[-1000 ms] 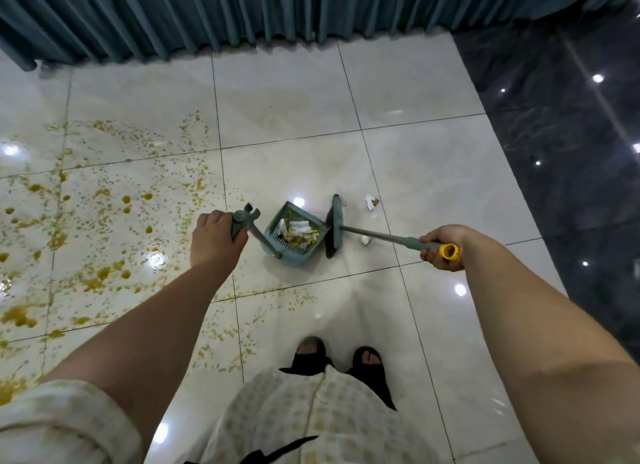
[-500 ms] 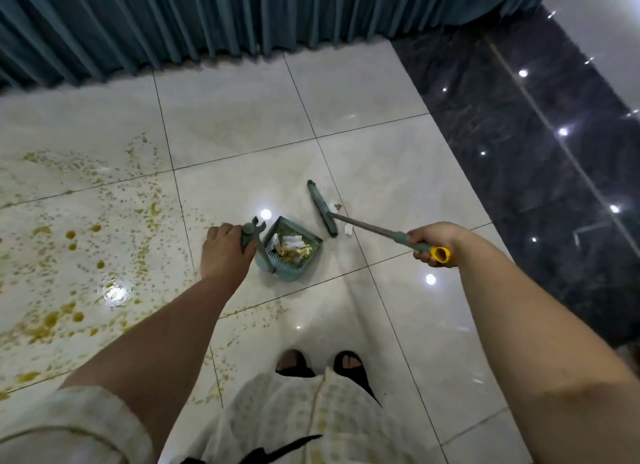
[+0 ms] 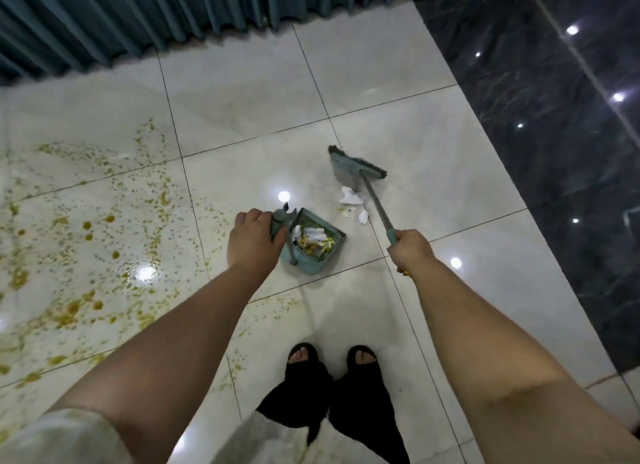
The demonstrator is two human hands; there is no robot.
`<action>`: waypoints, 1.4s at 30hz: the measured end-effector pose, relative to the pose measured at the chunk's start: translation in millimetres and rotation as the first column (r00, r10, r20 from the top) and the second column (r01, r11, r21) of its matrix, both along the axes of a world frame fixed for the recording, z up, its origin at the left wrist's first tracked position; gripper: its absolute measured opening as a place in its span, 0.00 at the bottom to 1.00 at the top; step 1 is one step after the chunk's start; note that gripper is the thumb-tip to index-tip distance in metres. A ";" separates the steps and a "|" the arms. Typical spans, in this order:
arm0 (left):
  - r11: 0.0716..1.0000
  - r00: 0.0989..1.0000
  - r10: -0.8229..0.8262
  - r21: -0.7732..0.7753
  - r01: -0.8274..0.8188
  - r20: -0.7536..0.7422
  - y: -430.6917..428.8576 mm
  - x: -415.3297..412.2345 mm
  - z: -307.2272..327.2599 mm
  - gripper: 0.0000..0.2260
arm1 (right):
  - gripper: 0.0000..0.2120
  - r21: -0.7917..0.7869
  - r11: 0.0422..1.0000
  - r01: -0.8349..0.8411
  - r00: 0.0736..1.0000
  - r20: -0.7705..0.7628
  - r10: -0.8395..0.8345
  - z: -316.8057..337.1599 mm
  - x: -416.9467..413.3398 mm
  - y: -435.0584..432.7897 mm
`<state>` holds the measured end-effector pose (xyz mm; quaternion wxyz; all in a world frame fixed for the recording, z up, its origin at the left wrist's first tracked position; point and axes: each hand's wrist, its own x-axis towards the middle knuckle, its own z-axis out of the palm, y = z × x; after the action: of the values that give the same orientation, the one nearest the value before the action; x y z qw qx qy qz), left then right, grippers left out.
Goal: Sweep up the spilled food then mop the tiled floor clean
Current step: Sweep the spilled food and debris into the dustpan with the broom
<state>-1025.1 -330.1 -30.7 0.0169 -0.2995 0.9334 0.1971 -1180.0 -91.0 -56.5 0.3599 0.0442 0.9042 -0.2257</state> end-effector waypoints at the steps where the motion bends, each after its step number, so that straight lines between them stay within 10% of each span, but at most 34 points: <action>1: 1.000 1.000 -0.010 -0.004 0.010 -0.003 -0.1 -6.9 0.2 0.13 | 0.21 0.001 1.000 0.019 1.000 0.014 -0.019 -11.9 -2.1 -0.6; 28: 0.949 0.967 -0.141 -0.251 0.193 0.212 2.1 -78.1 1.1 0.18 | 0.27 -0.036 0.998 0.043 0.934 0.357 -0.028 23.9 68.4 37.9; 42: 0.939 0.971 -0.158 -0.278 0.204 0.178 -3.2 -74.4 -4.9 0.17 | 0.27 -0.055 0.995 0.078 0.966 0.253 -0.061 -12.8 35.2 -1.4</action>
<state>-1099.6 -333.3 -35.7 0.0617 -0.2254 0.9718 0.0302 -1144.8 -92.4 -69.3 0.4644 0.0924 0.8416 -0.2600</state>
